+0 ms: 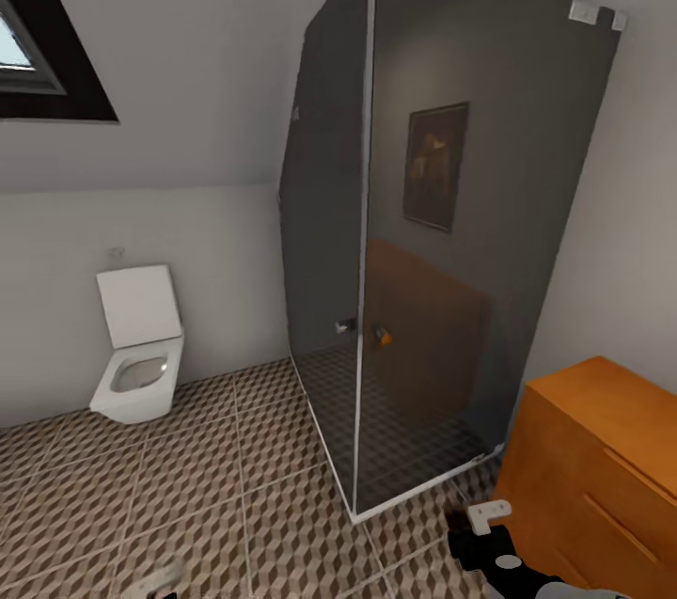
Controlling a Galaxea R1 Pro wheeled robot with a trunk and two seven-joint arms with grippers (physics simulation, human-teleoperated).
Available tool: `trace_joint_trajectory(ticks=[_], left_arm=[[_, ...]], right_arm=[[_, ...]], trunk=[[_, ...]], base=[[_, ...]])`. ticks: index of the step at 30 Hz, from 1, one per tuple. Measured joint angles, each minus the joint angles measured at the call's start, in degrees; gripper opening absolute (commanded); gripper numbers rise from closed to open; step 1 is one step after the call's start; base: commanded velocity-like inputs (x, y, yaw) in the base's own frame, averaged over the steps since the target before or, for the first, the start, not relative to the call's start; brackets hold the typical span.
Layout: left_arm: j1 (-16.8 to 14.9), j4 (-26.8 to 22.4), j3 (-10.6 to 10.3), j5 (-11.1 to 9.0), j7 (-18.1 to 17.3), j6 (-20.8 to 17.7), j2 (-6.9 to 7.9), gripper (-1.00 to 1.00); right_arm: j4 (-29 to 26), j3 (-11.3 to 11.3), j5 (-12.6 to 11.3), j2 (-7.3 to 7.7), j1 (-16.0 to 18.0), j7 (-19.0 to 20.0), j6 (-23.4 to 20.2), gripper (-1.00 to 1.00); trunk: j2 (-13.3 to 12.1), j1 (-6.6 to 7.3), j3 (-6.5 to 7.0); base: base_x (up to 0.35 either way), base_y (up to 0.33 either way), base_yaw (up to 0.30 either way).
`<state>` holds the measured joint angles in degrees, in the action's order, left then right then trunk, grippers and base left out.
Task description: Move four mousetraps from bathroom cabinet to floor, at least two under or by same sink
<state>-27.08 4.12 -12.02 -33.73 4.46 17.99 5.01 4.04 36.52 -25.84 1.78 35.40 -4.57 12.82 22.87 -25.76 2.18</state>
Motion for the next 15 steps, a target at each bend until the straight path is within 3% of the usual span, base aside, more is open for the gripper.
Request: trace_joint_trajectory(ticks=[15], left_arm=[[0.0,0.0,0.0,0.1,-0.1,0.0,0.15,-1.0]], right_arm=[[0.0,0.0,0.0,0.0,0.0,0.0,0.0,-1.0]], trunk=[[0.0,0.0,0.0]], base=[[0.0,0.0,0.297]])
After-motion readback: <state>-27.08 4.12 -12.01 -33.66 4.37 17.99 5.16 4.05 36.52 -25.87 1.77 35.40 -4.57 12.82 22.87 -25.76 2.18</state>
